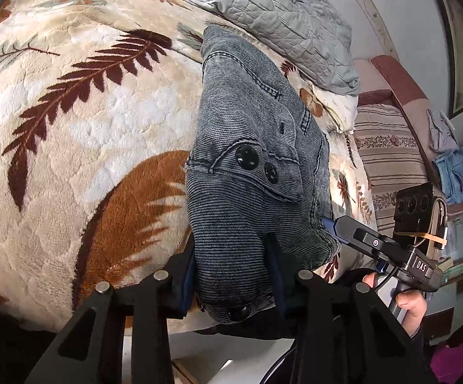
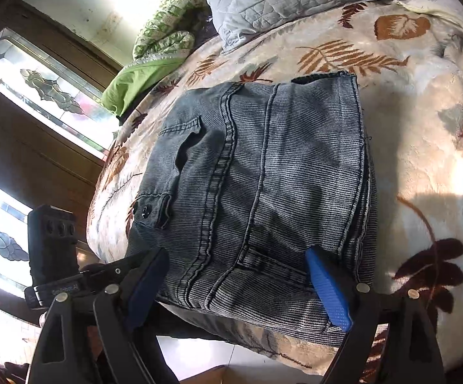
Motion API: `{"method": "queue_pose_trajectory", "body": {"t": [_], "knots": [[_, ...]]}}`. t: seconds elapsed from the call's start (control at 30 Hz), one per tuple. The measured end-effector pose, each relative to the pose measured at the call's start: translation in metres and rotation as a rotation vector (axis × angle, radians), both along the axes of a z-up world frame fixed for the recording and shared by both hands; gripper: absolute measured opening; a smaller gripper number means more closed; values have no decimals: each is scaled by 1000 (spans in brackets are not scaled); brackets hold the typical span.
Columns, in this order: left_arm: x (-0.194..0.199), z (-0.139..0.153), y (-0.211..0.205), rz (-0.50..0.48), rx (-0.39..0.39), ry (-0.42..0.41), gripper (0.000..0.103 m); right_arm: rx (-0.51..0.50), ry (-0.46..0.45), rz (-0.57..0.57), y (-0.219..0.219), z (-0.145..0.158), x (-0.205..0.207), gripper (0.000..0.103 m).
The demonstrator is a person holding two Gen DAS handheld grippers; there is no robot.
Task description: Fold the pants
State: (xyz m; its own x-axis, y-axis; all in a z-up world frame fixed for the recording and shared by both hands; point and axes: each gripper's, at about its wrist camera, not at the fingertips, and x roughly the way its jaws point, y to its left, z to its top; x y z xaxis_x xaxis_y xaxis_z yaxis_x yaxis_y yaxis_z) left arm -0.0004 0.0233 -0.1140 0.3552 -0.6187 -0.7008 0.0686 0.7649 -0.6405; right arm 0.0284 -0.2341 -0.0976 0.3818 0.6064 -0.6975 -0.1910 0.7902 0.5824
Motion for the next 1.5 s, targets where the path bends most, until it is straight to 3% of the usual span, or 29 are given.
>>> {"method": "queue_pose_trajectory", "body": {"t": [0.1, 0.17, 0.3, 0.33, 0.4, 0.47, 0.6, 0.7, 0.77, 0.83, 0.9, 1.07, 1.2, 1.3, 1.37, 1.4, 1.43, 1.5], "knots": [[3, -16, 14, 6, -107, 40, 37, 33, 11, -4, -5, -4, 3, 89], [1, -14, 15, 18, -92, 42, 41, 78, 17, -7, -11, -7, 3, 89], [-11, 29, -7, 24, 157, -99, 46, 98, 38, -29, -16, -1, 1, 89], [-15, 40, -10, 30, 202, -146, 52, 90, 32, -42, -17, 7, 0, 89], [-21, 60, -18, 66, 301, -232, 65, 98, -37, -40, -19, 29, -5, 89], [-24, 72, -26, 80, 392, -293, 68, 87, -97, -54, -20, 48, -6, 89], [-15, 62, -37, 83, 504, -261, 68, -40, -147, -89, -15, 66, 19, 89], [-9, 47, -39, 89, 531, -210, 68, -183, -168, -91, -8, 68, 50, 89], [-8, 38, -43, 85, 552, -195, 68, -293, -115, -100, -3, 50, 73, 89], [-8, 36, -42, 90, 551, -193, 68, -431, 4, -99, 1, 15, 94, 89], [-6, 37, -44, 85, 562, -200, 68, -406, 53, -101, -6, -6, 97, 90], [-6, 37, -43, 89, 561, -201, 69, -408, -46, -139, -10, 27, 71, 91], [-7, 37, -42, 90, 562, -200, 69, -315, -82, -101, -12, 47, 33, 91], [-7, 36, -42, 96, 563, -197, 69, -246, -37, -44, -9, 34, 13, 91], [-7, 36, -41, 97, 545, -183, 70, -299, 33, -10, -2, 7, 12, 92], [-8, 39, -39, 98, 533, -182, 70, -326, 15, -11, -1, 2, 11, 93], [-10, 43, -36, 107, 523, -190, 70, -348, 18, -30, -2, 4, 9, 95], [-13, 51, -28, 148, 516, -208, 71, -300, 21, -58, -8, 15, 5, 95]]}}
